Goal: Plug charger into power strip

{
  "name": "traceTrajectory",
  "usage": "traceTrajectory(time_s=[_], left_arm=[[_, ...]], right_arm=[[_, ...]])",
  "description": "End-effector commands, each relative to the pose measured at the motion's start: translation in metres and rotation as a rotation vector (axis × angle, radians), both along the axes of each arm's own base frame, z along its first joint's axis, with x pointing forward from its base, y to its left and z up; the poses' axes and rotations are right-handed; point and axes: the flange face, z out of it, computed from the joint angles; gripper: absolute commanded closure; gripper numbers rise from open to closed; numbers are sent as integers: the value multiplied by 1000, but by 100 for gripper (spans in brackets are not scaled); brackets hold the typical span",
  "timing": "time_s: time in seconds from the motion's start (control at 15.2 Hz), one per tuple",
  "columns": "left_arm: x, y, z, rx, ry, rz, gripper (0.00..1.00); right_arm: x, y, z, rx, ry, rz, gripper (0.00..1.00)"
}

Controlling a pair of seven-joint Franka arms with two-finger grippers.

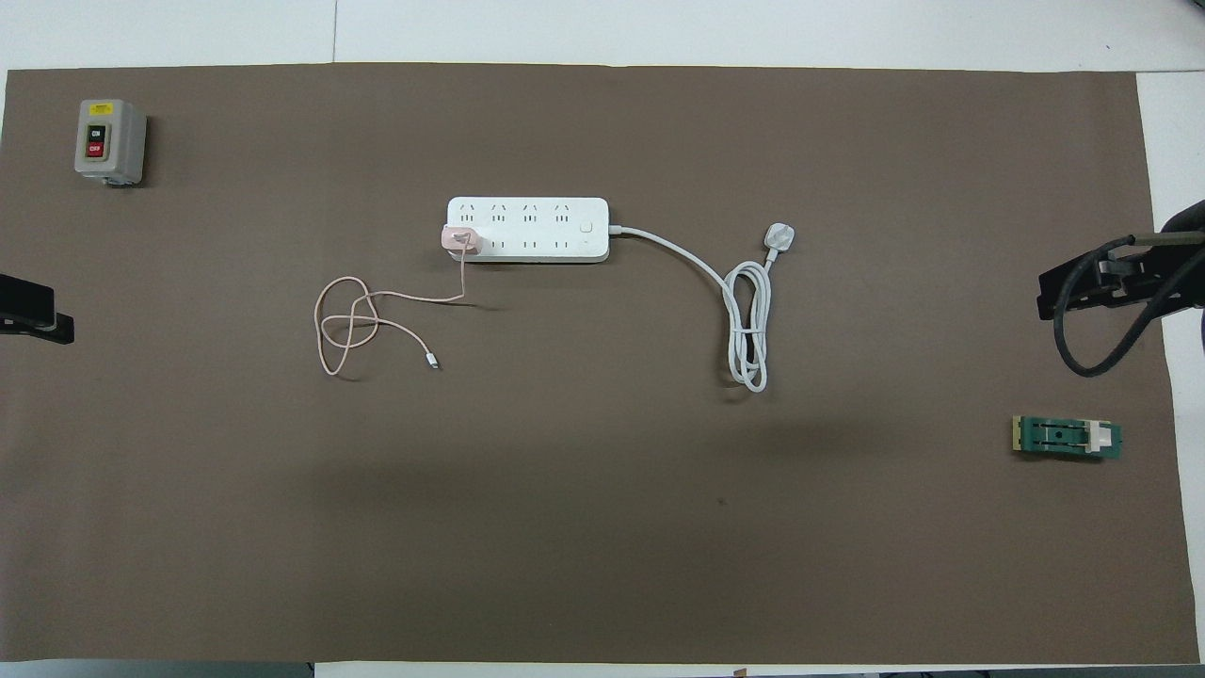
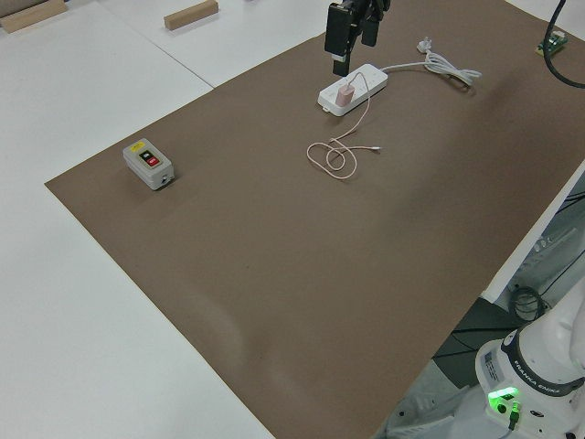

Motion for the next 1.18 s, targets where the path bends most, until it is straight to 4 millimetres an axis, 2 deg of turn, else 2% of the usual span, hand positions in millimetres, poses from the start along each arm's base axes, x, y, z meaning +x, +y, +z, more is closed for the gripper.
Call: traceTrajectory(time_s=[0.0,0.07,0.39,0.53,0.72,1.12], left_arm=[[-3,3,-4,16,-11,-10,0],[1,2,-10,16,0,-13,0],[5,-11,-16,14,-23,-45,0],[4,-34,-28,12,-59,-101,0],[5,-53,-32,9,-95,-154,0],[-3,-65,-37,10,-70,-172,0]], right_arm=[[-4,-1,5,23,6,7,0],[-4,0,5,23,6,9,0],[-4,0,4,23,8,9,0],[-4,-1,5,23,6,7,0],[-4,0,5,23,6,9,0],[-4,0,5,23,6,9,0]])
